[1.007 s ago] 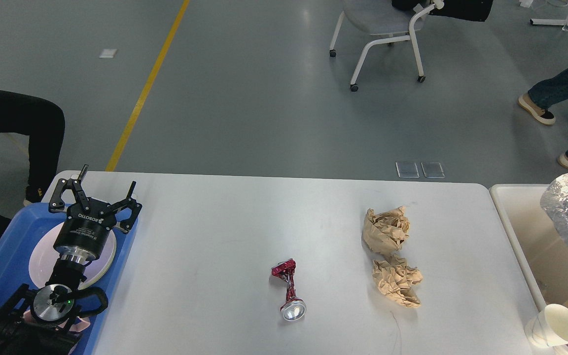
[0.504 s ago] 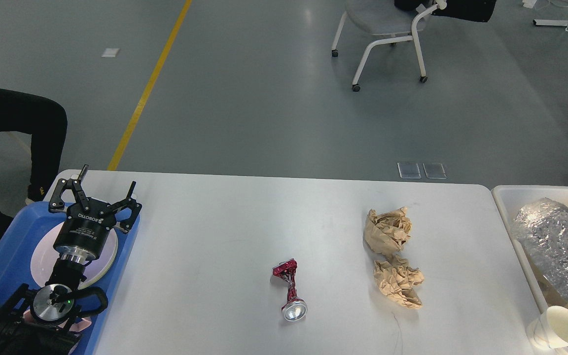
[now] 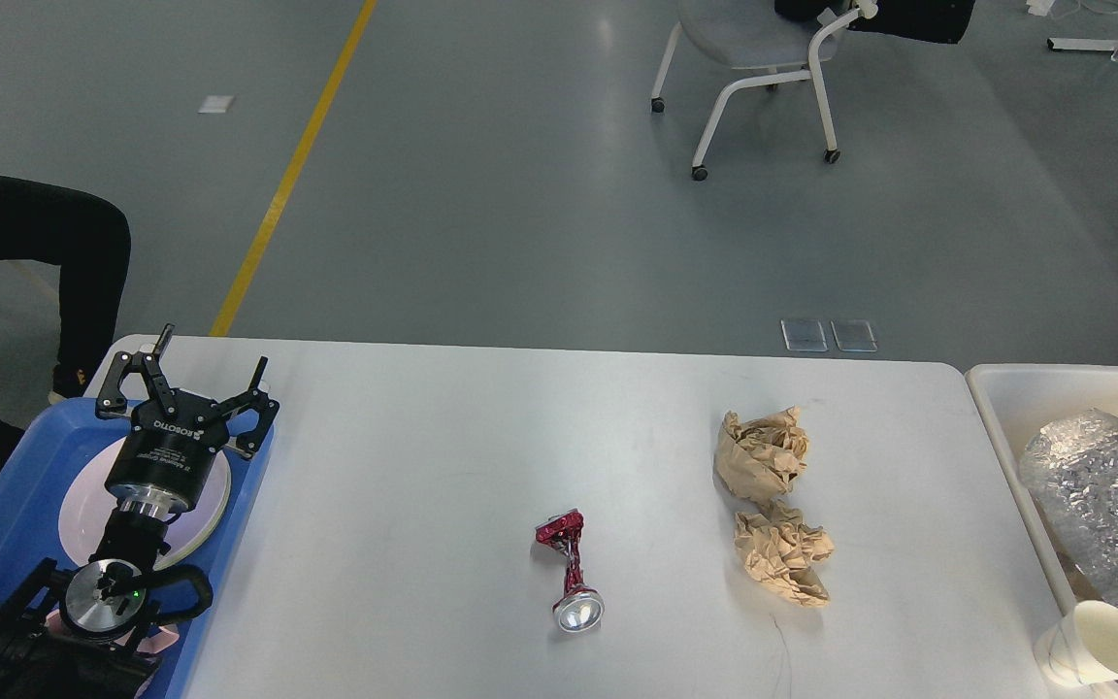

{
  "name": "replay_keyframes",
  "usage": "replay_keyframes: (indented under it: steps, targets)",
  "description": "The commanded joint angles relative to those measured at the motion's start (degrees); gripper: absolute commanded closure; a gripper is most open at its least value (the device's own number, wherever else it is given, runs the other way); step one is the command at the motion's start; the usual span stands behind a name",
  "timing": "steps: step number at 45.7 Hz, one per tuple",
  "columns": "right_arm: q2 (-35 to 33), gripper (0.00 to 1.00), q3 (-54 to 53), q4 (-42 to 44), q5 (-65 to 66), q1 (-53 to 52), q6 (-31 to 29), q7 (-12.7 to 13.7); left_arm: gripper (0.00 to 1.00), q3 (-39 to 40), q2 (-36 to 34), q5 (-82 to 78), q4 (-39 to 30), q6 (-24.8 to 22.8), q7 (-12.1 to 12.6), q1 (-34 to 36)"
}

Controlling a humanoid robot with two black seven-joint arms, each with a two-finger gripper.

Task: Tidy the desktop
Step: 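Drop the foil item into the white bin and open the right gripper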

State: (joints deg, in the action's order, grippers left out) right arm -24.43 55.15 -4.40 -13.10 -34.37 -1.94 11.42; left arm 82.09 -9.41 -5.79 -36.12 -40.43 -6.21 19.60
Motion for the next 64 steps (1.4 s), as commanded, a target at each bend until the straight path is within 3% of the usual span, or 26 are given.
replay_keyframes:
  steps: [1,14,15,17,20,21,37,46,55,64]
  targets:
    - [-0.1,1.0,-0.2,-0.1,0.0,0.1,0.1,-0.1,0.04,0.0,0.0,0.0,0.0,0.0,0.0,0.0]
    - [0.1,1.0,-0.2,-0.1,-0.1,2.0,3.8,-0.1,0.04,0.0,0.0,0.0,0.0,0.0,0.0,0.0]
    - [0.1,0.95,-0.2,-0.1,-0.1,2.0,4.3,-0.1,0.04,0.0,0.0,0.0,0.0,0.0,0.0,0.0]
    - [0.1,0.68,-0.1,-0.1,-0.1,2.2,5.6,-0.1,0.04,0.0,0.0,0.0,0.0,0.0,0.0,0.0]
    - [0.0,0.13,0.0,0.0,-0.1,2.3,8.1,-0.2,0.04,0.0,0.0,0.0,0.0,0.0,0.0,0.0]
    - [0.0,0.0,0.0,0.0,-0.1,2.3,9.0,-0.2,0.04,0.0,0.0,0.0,0.0,0.0,0.0,0.0]
    - [-0.2,0.0,-0.1,-1.1,0.0,1.3,10.0,-0.6,0.04,0.0,0.0,0.0,0.0,0.0,0.0,0.0]
    - [-3.1,0.0,0.0,-3.6,0.7,-6.1,6.9,-0.7,0.04,0.0,0.0,0.0,0.0,0.0,0.0,0.0]
    - [-6.2,0.0,0.6,-9.7,5.7,-21.2,-3.2,-0.3,0.04,0.0,0.0,0.0,0.0,0.0,0.0,0.0]
    - [-6.3,0.0,1.6,-23.7,18.0,-38.8,-13.9,1.6,0.04,0.0,0.0,0.0,0.0,0.0,0.0,0.0]
